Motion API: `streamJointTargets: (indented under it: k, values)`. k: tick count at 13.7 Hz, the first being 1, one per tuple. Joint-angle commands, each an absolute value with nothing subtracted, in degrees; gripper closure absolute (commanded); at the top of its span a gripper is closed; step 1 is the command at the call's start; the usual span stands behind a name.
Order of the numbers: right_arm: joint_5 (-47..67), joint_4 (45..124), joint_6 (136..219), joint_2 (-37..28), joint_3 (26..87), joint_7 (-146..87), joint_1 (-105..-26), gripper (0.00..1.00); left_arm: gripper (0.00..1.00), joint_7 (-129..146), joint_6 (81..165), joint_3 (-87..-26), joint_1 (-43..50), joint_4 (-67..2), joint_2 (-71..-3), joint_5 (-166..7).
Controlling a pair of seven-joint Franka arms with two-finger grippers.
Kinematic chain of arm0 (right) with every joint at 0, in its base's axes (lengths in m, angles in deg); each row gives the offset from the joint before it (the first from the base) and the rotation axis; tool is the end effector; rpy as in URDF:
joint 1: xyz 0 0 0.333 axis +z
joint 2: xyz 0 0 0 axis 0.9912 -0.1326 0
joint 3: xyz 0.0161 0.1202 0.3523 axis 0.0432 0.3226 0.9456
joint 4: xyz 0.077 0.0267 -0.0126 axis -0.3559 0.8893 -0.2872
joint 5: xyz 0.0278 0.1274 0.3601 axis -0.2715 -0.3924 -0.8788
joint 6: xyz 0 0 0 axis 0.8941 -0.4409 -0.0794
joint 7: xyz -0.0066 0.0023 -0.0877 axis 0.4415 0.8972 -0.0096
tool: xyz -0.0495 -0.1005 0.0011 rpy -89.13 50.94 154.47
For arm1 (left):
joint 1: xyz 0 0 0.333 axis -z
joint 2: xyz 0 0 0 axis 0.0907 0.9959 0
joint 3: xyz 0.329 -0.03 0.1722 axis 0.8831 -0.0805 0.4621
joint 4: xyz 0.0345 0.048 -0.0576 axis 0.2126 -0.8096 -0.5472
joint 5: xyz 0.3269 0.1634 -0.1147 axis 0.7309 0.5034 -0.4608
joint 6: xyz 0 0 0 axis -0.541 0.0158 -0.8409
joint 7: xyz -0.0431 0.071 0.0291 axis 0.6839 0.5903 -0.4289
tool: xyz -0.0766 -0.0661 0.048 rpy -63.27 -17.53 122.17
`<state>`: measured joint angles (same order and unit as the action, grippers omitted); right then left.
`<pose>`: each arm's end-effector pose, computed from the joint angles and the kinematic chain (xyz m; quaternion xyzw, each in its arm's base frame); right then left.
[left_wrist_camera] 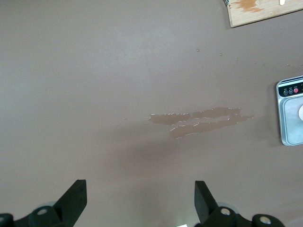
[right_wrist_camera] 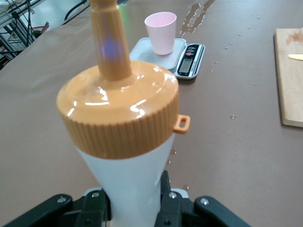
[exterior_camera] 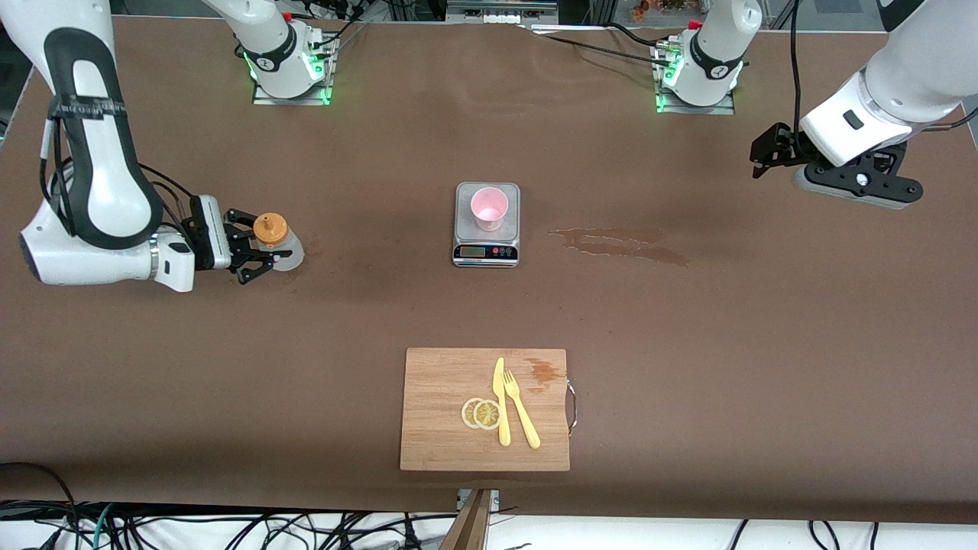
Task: Add sauce to pink cup with both arms
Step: 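Lower the bottle onto the table and open the right gripper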
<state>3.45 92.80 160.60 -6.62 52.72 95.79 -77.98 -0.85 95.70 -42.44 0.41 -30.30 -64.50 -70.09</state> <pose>0.5967 0.0254 0.3163 -0.5544 -0.7282 -0.1734 0.3637 0.5184 -0.0908 0.6366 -0.9927 0.1111 0.0471 0.0087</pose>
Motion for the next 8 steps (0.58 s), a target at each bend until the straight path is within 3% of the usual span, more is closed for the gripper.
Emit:
streamJointTargets:
  k: [1, 8]
  values:
    - [-1.1, 93.1, 160.8, -10.7, 53.7, 102.6, -80.2, 0.87, 0.00, -1.5, 94.5, -42.4, 0.7, -29.0, -64.2, -68.7]
    - [-4.4, 91.7, 161.7, -18.8, 53.6, 106.2, -81.8, 0.79, 0.00, -1.4, 94.5, -42.4, 0.7, -29.0, -64.2, -68.8]
